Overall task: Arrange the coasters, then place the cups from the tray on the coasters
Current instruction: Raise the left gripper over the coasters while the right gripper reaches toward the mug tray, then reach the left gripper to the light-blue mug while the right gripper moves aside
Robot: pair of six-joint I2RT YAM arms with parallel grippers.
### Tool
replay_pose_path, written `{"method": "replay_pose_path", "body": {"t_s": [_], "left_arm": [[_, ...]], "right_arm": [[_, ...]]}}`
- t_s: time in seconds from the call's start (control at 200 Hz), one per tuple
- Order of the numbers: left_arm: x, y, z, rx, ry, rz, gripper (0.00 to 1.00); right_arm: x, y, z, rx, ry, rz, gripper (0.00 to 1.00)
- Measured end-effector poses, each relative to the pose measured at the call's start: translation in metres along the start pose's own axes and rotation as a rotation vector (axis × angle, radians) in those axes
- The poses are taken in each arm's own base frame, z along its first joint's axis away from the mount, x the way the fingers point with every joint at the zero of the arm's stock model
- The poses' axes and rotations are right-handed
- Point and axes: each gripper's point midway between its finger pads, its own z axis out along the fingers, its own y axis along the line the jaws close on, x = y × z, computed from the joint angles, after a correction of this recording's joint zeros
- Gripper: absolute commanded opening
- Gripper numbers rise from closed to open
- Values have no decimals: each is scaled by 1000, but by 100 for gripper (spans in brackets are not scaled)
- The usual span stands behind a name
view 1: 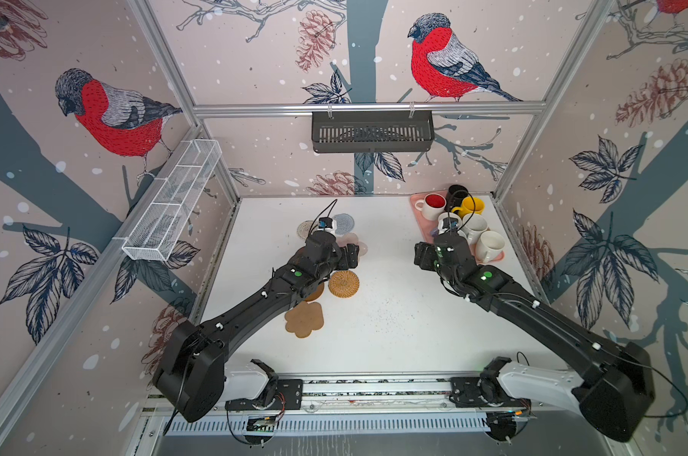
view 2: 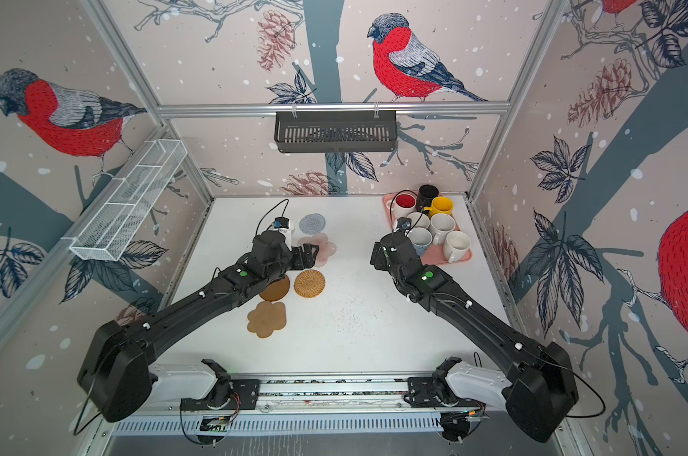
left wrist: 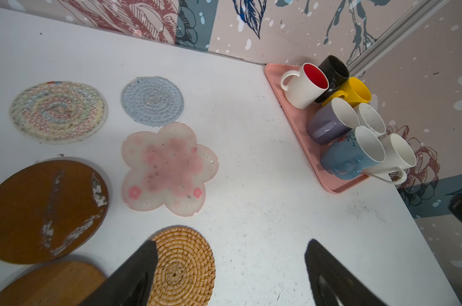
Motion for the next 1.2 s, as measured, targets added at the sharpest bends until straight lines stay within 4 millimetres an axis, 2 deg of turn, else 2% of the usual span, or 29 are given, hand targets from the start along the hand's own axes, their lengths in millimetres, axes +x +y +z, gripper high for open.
{"method": "replay_pose_path", "body": {"t_s": [0.125,0.39,0.665,1.201], "left_arm": [[18,13,11,-21,-1,8,88],[42,27,36,-48,16,43,89],[52,36,48,-74,23,84,90],[61,40,51,-71,24,84,90]], "right_arm": [[3,-16,19,105,27,53,77],[7,-50,60,279,79,154,72],[8,-91,77,389,106,245,68],[35,-109,111,451,181,240,67]]}}
